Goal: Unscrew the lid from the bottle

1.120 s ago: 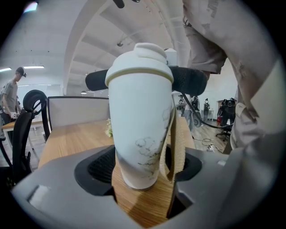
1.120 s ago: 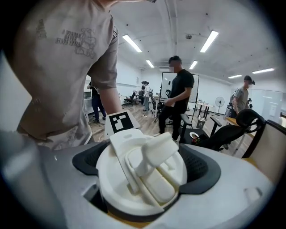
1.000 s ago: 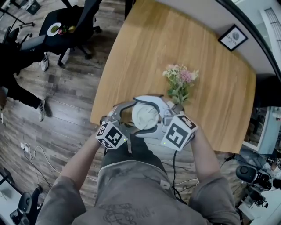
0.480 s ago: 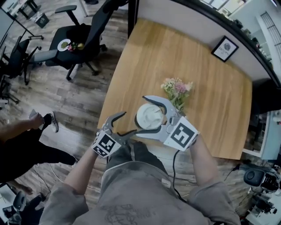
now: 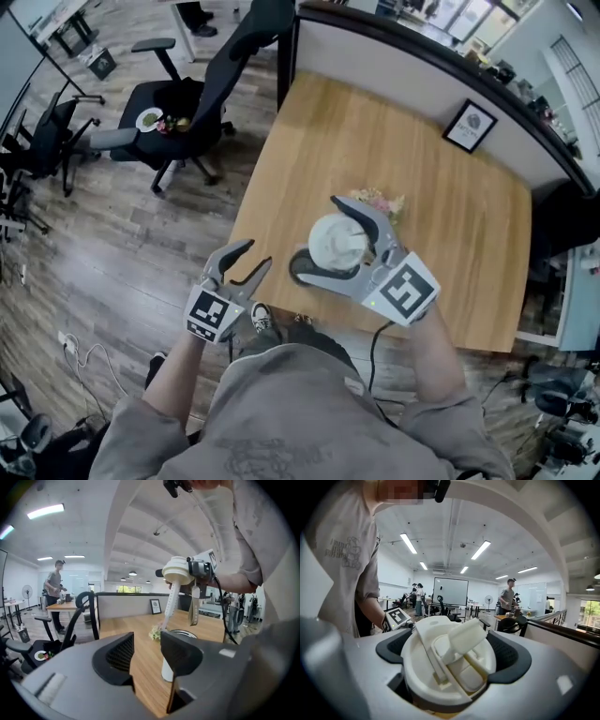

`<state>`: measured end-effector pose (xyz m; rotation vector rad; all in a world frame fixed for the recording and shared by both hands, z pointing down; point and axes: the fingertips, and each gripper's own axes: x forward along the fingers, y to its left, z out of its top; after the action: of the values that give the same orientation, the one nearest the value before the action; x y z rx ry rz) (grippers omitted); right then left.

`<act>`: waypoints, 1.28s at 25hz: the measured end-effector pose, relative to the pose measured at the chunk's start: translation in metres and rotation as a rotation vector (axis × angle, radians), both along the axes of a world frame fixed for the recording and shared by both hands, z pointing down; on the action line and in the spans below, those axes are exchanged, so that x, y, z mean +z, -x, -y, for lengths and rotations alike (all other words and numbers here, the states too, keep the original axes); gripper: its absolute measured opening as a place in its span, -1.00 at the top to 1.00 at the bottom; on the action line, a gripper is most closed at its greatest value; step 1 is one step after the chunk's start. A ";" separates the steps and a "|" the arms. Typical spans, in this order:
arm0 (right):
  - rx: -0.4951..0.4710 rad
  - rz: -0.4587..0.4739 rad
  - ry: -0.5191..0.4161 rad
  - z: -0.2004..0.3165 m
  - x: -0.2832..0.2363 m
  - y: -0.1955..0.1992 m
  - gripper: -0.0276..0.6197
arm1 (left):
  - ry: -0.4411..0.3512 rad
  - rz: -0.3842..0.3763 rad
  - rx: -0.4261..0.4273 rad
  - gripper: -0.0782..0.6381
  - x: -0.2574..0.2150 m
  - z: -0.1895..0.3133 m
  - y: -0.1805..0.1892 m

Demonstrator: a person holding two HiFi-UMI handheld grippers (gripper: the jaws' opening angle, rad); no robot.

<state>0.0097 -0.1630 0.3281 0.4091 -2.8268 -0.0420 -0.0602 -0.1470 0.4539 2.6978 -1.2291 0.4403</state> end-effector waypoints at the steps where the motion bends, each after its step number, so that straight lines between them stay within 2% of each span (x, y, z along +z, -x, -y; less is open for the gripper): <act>1: 0.031 0.007 -0.004 0.005 -0.007 -0.002 -0.70 | -0.013 -0.005 -0.014 0.31 -0.010 0.005 0.003; 5: 0.183 0.050 -0.040 0.030 -0.037 -0.013 -0.70 | -0.056 -0.065 -0.077 0.50 -0.055 0.023 0.014; 7: 0.245 0.090 -0.087 0.037 -0.054 -0.020 -0.70 | -0.094 -0.069 -0.114 0.61 -0.079 0.029 0.020; 11: 0.347 0.156 -0.159 0.040 -0.088 -0.031 -0.70 | -0.192 -0.029 -0.185 0.78 -0.120 0.039 0.033; 13: 0.387 0.184 -0.193 0.041 -0.103 -0.035 -0.70 | -0.232 -0.002 -0.204 0.78 -0.137 0.042 0.038; 16: 0.438 0.218 -0.222 0.039 -0.120 -0.042 -0.70 | -0.248 0.024 -0.222 0.78 -0.157 0.042 0.042; 19: 0.459 0.214 -0.240 0.031 -0.126 -0.047 -0.70 | -0.241 0.009 -0.248 0.78 -0.172 0.040 0.049; 24: 0.443 0.178 -0.273 0.015 -0.129 -0.046 -0.70 | -0.242 -0.017 -0.293 0.78 -0.190 0.031 0.063; 28: 0.470 0.127 -0.250 0.006 -0.121 -0.051 -0.70 | -0.237 0.010 -0.281 0.78 -0.188 0.022 0.061; 32: 0.484 0.094 -0.188 -0.003 -0.103 -0.055 -0.70 | -0.220 0.035 -0.270 0.78 -0.183 0.014 0.054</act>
<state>0.0643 -0.1604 0.2254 1.1500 -2.7397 -0.1925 -0.1138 -0.1605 0.2707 2.6462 -1.7150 0.3336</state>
